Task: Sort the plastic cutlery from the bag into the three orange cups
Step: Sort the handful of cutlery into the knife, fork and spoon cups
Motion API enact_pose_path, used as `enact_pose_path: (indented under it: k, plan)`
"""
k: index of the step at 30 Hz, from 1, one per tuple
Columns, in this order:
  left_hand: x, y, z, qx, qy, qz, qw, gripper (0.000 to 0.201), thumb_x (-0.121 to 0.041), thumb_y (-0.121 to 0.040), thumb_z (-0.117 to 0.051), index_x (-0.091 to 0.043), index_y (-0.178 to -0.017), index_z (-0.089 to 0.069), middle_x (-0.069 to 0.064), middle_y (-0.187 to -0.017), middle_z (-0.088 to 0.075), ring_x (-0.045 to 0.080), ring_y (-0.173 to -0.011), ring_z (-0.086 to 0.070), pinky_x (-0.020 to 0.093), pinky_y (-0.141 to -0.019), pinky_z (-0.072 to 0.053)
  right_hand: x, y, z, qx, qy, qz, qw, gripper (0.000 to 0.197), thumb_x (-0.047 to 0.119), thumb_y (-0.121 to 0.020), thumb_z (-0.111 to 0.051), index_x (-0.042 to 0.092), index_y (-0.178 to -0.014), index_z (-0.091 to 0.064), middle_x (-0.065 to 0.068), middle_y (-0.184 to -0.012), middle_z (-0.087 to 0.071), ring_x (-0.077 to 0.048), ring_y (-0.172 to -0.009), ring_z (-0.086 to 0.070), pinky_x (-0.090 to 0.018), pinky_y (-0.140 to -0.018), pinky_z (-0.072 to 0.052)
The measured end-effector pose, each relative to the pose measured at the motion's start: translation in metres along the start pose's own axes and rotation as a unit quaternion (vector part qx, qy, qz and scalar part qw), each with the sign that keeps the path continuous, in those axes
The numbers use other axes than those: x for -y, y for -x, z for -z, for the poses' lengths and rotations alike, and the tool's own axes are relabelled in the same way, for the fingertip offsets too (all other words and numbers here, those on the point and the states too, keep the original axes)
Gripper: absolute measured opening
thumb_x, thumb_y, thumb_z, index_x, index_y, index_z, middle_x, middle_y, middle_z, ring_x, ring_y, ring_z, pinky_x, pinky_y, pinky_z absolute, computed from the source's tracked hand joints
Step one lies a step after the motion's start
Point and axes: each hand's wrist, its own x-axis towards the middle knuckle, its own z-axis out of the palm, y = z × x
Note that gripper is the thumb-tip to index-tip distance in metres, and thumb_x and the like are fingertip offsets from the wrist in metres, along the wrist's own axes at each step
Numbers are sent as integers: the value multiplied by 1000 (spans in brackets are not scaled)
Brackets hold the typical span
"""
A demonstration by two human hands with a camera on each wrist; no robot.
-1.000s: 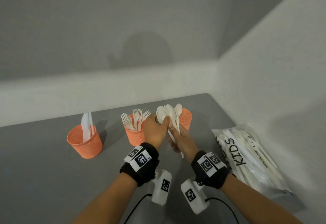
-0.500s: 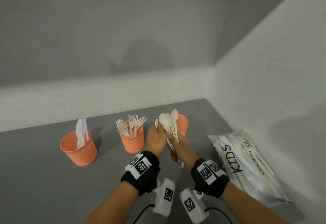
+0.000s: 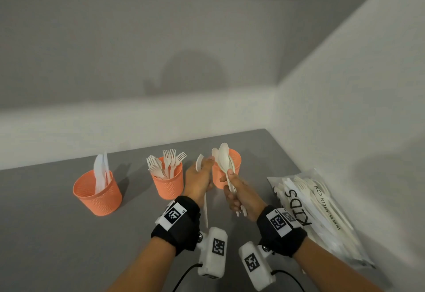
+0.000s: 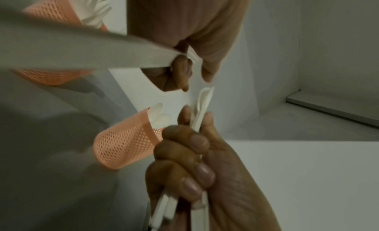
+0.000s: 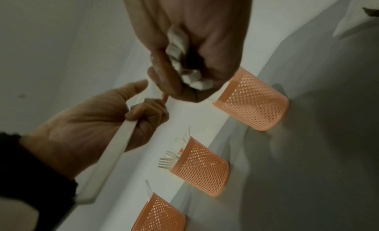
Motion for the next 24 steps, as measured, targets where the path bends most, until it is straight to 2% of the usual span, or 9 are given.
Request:
enact_pose_path:
  k: [2,4,6,9,11,13,15,20,24]
  plan:
    - [-1,5,-6,31,0,-1,1000,25,-24,-95,-50,-11,-73,-53,-11,-36,-45,0,-28,-41,10,-33,-30,0,0,0,20,-6,-7,1000,41,46,-98,-29,11,-105,-47,7,-43,-36,-2,-30,-24,-15,-33,-23]
    - [-1,6,-10,41,-15,-9,999,22,-26,-95,-49,-7,-89,-58,-9,-49,-49,-1,-31,-45,9,-34,-31,2,0,1,38,-9,-14,999,45,48,-97,-28,10,-111,-46,7,-41,-37,-2,-29,-23,-14,-32,-21]
    - [-2,5,-14,39,-31,-17,999,23,-23,-96,-48,-5,-102,-60,-4,-59,-51,-2,-33,-48,9,-35,-33,6,1,3,48,-11,-19,999,45,50,-96,-29,11,-110,-46,7,-42,-39,-3,-29,-23,-14,-32,-21]
    - [2,3,-19,41,-42,-37,998,27,-18,-93,-52,3,-109,-57,0,-65,-54,-2,-38,-51,9,-37,-34,12,1,7,49,8,-14,999,43,51,-95,-31,13,-107,-48,5,-47,-41,-2,-30,-24,-13,-32,-22]
    - [3,3,-21,48,-39,-41,997,25,-17,-92,-53,4,-105,-56,-1,-60,-52,-1,-36,-49,9,-37,-34,15,1,9,53,15,-8,998,45,53,-93,-31,13,-100,-50,6,-46,-40,-2,-30,-24,-13,-32,-22]
    - [4,1,-20,71,-19,-24,997,18,-19,-92,-55,-1,-90,-55,-5,-48,-46,1,-31,-42,10,-35,-32,20,3,11,64,24,-9,998,50,56,-91,-28,12,-83,-51,9,-40,-38,-2,-28,-23,-13,-32,-19]
    - [4,1,-17,99,1,-13,995,22,-23,-91,-56,-6,-79,-52,-3,-45,-39,1,-29,-35,11,-33,-30,24,3,14,82,21,-22,996,53,55,-93,-23,14,-73,-49,10,-37,-38,-2,-26,-24,-13,-32,-19]
    - [5,-3,-10,160,31,-18,986,24,-27,-90,-57,-3,-88,-57,0,-53,-43,1,-33,-31,11,-33,-24,31,0,20,148,-71,-70,984,52,53,-94,-26,10,-84,-53,8,-38,-39,-3,-22,-26,-11,-25,-21]
    - [0,-6,-11,126,-13,-36,991,26,-26,-91,-56,-11,-70,-52,-9,-43,-41,1,-33,-32,10,-35,-26,37,1,15,136,-24,-32,990,41,50,-94,-34,14,-83,-50,9,-40,-38,-3,-23,-24,-11,-26,-23]
